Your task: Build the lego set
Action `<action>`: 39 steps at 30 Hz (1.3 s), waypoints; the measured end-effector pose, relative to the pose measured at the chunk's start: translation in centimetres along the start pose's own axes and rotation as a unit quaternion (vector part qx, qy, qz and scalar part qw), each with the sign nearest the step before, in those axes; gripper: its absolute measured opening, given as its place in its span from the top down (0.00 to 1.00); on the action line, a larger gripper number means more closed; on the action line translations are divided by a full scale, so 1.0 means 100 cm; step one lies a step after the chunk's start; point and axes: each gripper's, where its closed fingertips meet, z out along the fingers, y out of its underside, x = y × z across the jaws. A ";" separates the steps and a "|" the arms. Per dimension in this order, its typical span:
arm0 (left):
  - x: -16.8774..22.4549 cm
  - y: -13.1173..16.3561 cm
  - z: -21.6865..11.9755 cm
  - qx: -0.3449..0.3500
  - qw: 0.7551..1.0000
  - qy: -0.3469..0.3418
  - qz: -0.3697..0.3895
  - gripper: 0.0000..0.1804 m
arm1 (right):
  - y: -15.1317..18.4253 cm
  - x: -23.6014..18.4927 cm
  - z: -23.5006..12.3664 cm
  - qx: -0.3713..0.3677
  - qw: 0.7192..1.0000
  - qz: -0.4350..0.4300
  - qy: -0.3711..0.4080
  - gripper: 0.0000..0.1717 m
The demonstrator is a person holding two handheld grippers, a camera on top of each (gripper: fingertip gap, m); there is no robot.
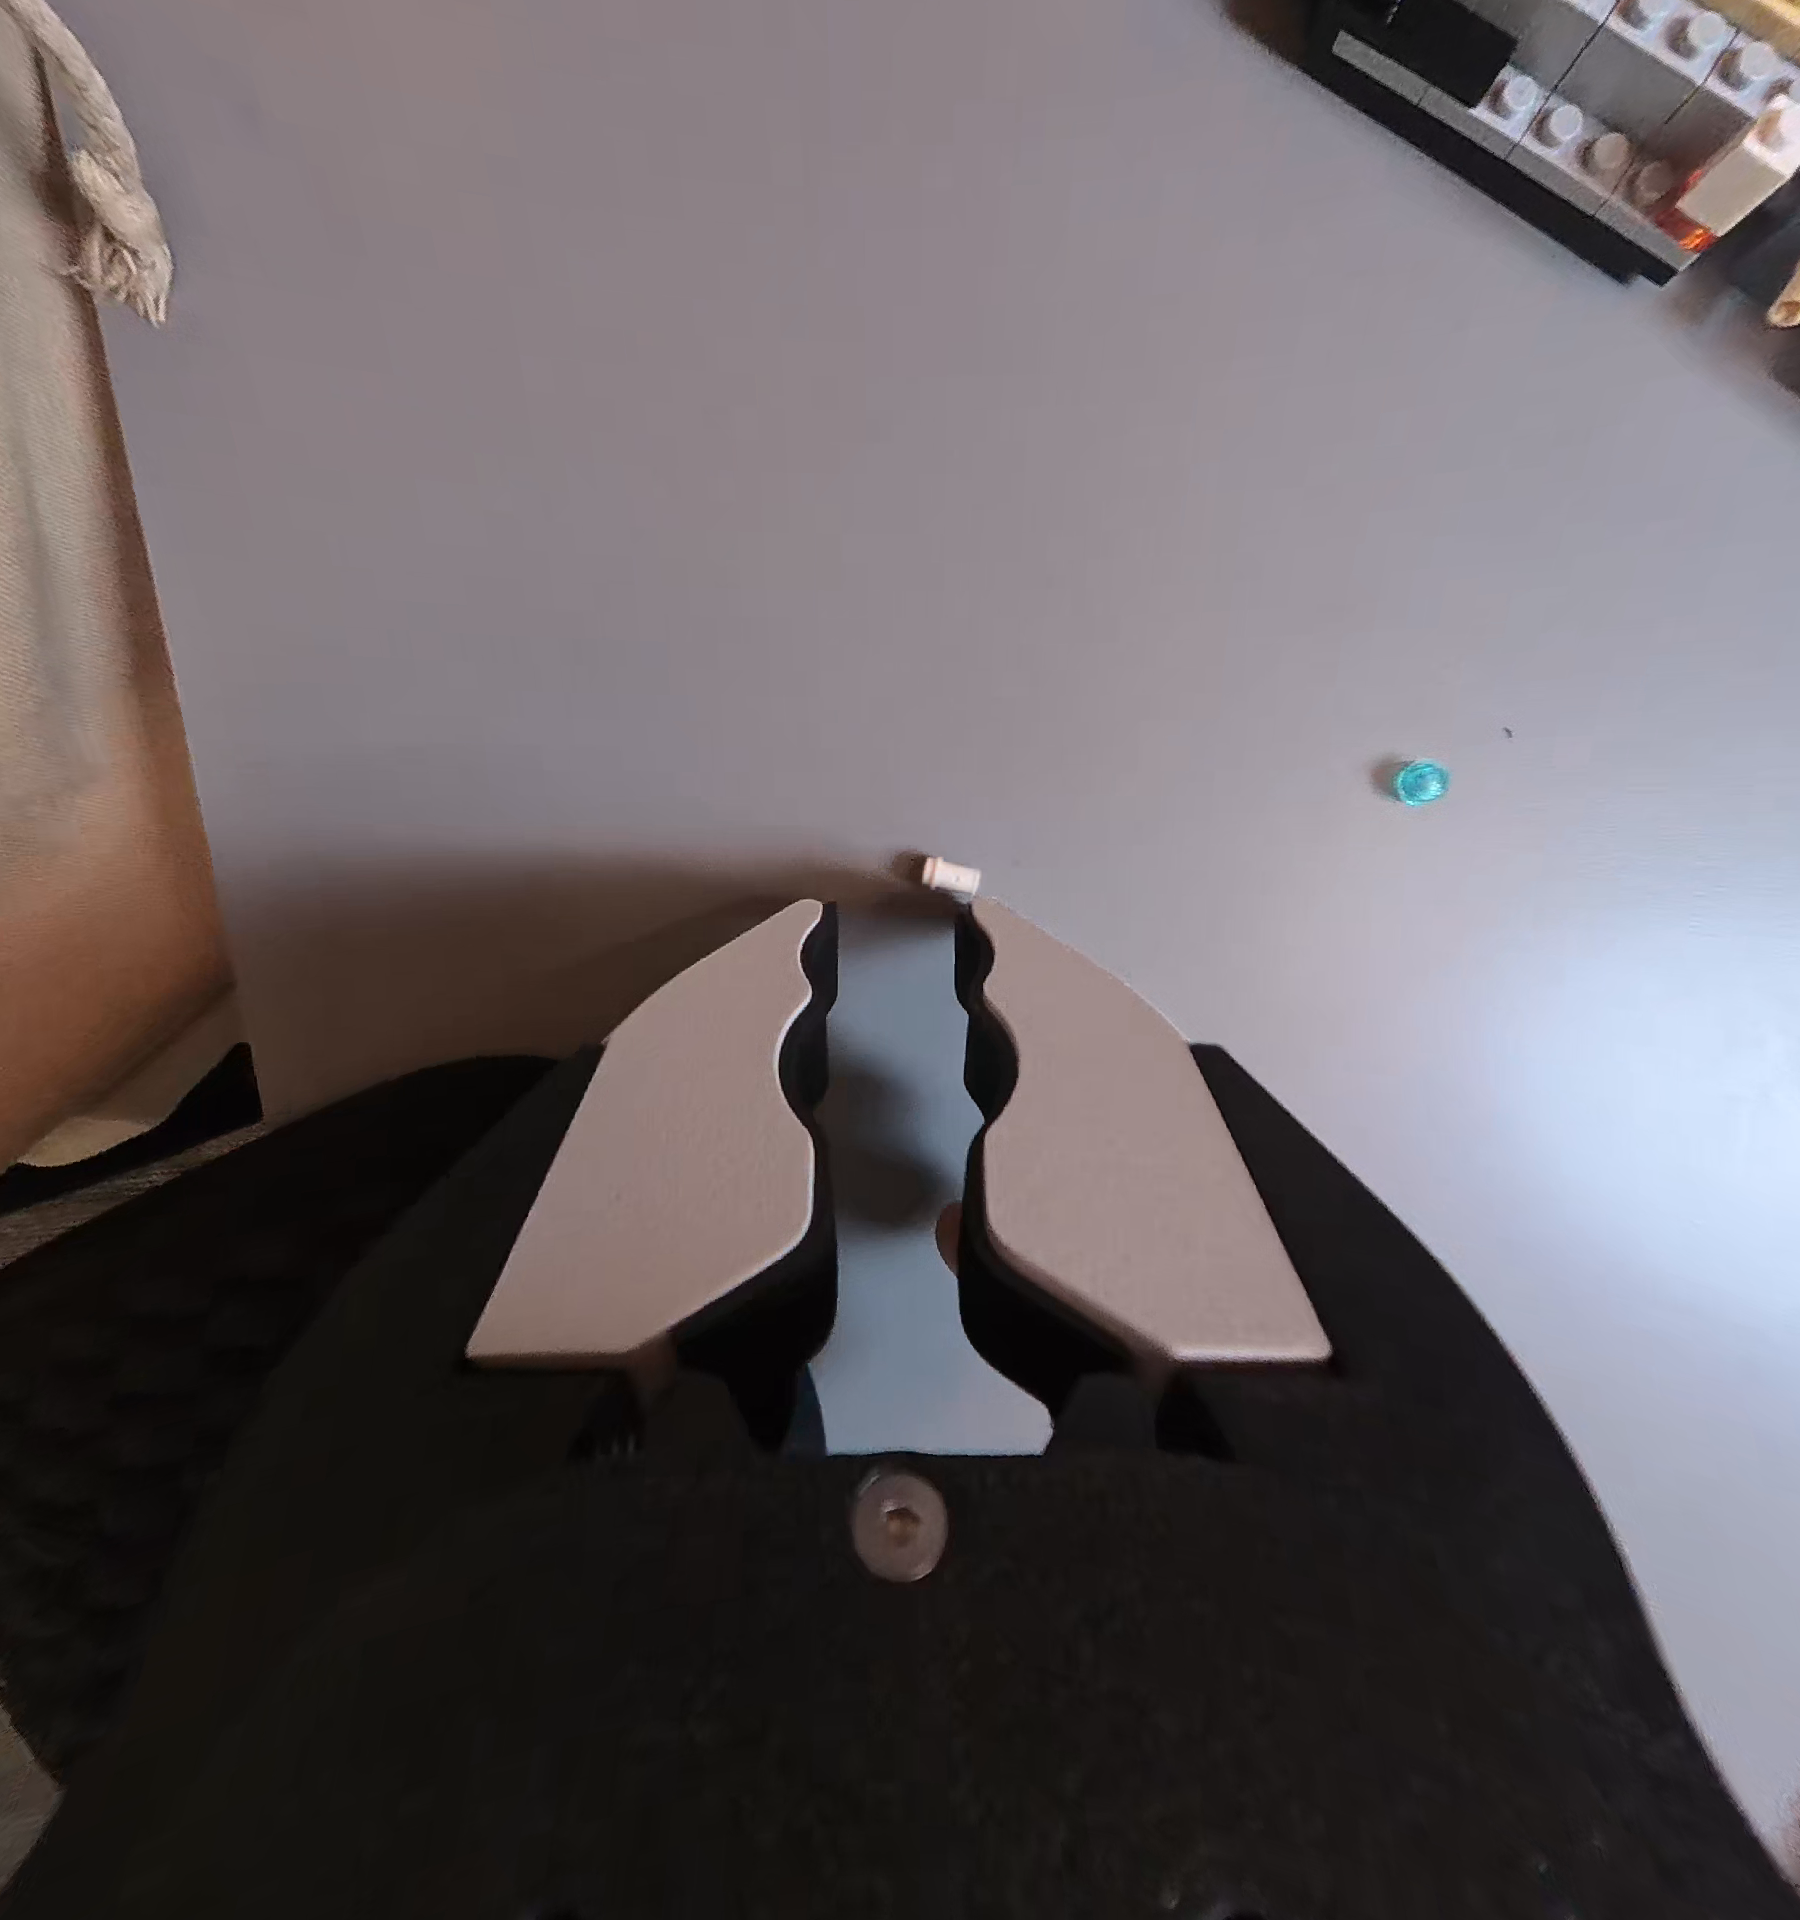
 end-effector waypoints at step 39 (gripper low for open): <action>0.003 0.001 0.000 -0.002 1.000 0.011 0.003 1.00 | -0.001 0.002 0.002 0.001 0.998 -0.065 -0.015 0.95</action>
